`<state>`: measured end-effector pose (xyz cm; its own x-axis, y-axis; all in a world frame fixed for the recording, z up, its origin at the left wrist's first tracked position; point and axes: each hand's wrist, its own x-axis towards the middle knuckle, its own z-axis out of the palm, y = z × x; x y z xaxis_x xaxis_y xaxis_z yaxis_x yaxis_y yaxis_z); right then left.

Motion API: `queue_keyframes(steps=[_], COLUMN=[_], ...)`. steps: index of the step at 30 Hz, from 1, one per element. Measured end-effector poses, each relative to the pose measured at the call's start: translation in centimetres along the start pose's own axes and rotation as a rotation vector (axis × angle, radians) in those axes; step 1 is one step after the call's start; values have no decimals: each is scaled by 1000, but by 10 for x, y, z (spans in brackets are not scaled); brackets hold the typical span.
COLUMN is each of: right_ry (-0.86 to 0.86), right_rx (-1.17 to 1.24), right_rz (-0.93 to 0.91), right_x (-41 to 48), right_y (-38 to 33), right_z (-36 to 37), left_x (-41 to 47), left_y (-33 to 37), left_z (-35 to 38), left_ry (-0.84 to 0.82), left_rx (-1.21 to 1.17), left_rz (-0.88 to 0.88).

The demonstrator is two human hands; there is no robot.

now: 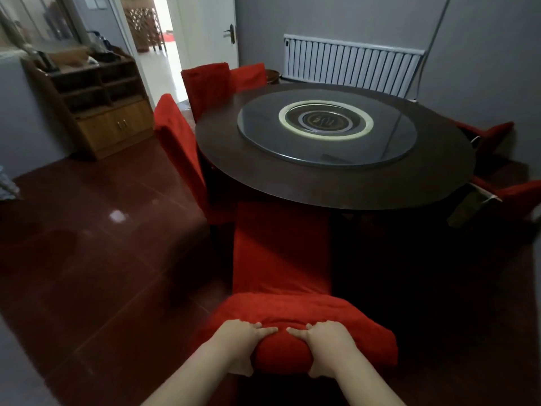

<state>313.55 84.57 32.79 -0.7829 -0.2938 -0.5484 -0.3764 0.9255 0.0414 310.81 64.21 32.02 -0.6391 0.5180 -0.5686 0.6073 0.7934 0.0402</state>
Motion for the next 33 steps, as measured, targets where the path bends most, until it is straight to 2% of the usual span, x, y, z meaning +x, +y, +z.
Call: queue_keyframes(steps=[9, 15, 22, 28, 33], right_ry=[-29, 130, 373, 317, 391], right_rx=[41, 50, 227, 149, 135], right_rz=[-17, -51, 91, 171, 213], right_x=[-22, -25, -26, 2, 26], right_y=[-46, -58, -39, -9, 10], right_z=[-24, -33, -28, -61, -70], left_x=[-46, -59, -43, -10, 18], left_y=[-26, -50, -66, -73, -72], left_z=[-10, -18, -42, -73, -87], left_ry=[-14, 33, 201, 224, 202], left_rx=[34, 35, -39, 6, 104], left_rz=[102, 121, 45, -71, -246])
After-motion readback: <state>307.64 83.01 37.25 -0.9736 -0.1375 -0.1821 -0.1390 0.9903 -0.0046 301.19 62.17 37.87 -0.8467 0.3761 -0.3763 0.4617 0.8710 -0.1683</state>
